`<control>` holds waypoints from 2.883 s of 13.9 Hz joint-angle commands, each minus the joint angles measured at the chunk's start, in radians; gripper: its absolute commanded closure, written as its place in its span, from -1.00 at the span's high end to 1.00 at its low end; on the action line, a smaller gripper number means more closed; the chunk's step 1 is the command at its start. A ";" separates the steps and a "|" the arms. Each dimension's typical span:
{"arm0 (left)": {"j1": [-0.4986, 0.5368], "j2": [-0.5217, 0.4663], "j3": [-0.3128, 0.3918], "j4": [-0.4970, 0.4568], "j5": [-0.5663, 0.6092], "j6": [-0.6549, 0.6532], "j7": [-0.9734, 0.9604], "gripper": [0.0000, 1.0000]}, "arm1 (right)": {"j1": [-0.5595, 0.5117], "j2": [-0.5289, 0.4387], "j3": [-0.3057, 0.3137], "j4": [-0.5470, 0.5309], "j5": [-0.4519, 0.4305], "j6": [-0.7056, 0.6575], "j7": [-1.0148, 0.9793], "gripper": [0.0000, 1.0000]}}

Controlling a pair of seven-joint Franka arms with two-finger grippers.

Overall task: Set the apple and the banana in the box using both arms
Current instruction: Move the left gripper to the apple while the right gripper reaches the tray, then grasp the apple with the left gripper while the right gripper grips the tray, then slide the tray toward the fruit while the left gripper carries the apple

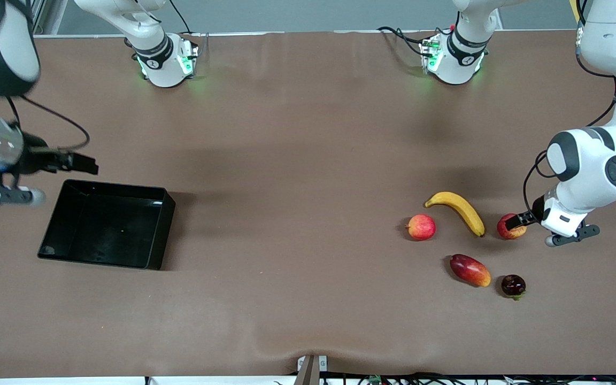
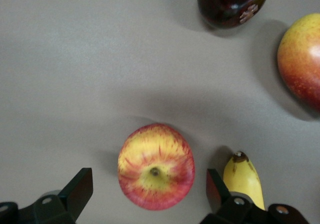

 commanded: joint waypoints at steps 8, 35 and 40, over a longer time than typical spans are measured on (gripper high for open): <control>0.006 0.086 -0.011 0.052 -0.001 0.000 0.004 0.85 | -0.249 0.307 -0.008 0.027 0.040 0.194 -0.328 1.00; -0.004 -0.176 -0.258 0.354 0.002 -0.608 -0.164 -1.00 | -0.013 0.369 0.004 0.027 0.096 0.260 -0.294 -1.00; -0.009 -0.167 -0.364 0.380 0.006 -0.606 -0.365 -1.00 | 0.232 0.383 0.004 0.016 0.223 0.297 -0.125 -1.00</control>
